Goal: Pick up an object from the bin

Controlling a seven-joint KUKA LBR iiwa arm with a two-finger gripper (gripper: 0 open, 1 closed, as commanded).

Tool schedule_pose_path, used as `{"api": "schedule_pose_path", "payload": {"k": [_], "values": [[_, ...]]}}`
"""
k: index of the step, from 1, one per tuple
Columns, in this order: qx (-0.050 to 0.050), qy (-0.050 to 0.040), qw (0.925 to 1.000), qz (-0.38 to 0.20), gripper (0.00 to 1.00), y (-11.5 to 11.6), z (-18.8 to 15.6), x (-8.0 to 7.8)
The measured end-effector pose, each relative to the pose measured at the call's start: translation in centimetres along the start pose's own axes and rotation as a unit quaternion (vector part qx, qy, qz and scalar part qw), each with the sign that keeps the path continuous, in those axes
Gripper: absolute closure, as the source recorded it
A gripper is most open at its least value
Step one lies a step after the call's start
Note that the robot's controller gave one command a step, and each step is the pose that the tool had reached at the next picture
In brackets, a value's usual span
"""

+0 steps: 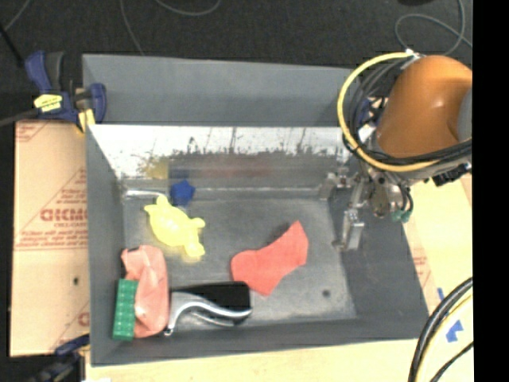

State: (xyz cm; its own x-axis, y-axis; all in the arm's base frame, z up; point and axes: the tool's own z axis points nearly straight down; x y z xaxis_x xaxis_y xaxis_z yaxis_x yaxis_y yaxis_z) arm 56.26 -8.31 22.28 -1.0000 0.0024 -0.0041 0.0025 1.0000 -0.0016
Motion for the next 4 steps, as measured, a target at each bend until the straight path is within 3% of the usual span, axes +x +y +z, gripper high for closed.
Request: {"api": "schedule_pose_path", "payload": {"k": [1, 2, 3, 4], "values": [[0.001, -0.0027, 0.9997, -0.025, 0.0, 0.9, 4.3, 0.2], [0.0, -0.0023, 0.9999, -0.016, 0.0, 5.1, 9.9, 1.0], [-0.002, -0.0009, 0.9998, -0.018, 0.0, 7.2, 12.6, 1.7], [0.001, -0.0038, 0.9848, -0.174, 1.0, 7.5, 15.2, 2.6]]}}
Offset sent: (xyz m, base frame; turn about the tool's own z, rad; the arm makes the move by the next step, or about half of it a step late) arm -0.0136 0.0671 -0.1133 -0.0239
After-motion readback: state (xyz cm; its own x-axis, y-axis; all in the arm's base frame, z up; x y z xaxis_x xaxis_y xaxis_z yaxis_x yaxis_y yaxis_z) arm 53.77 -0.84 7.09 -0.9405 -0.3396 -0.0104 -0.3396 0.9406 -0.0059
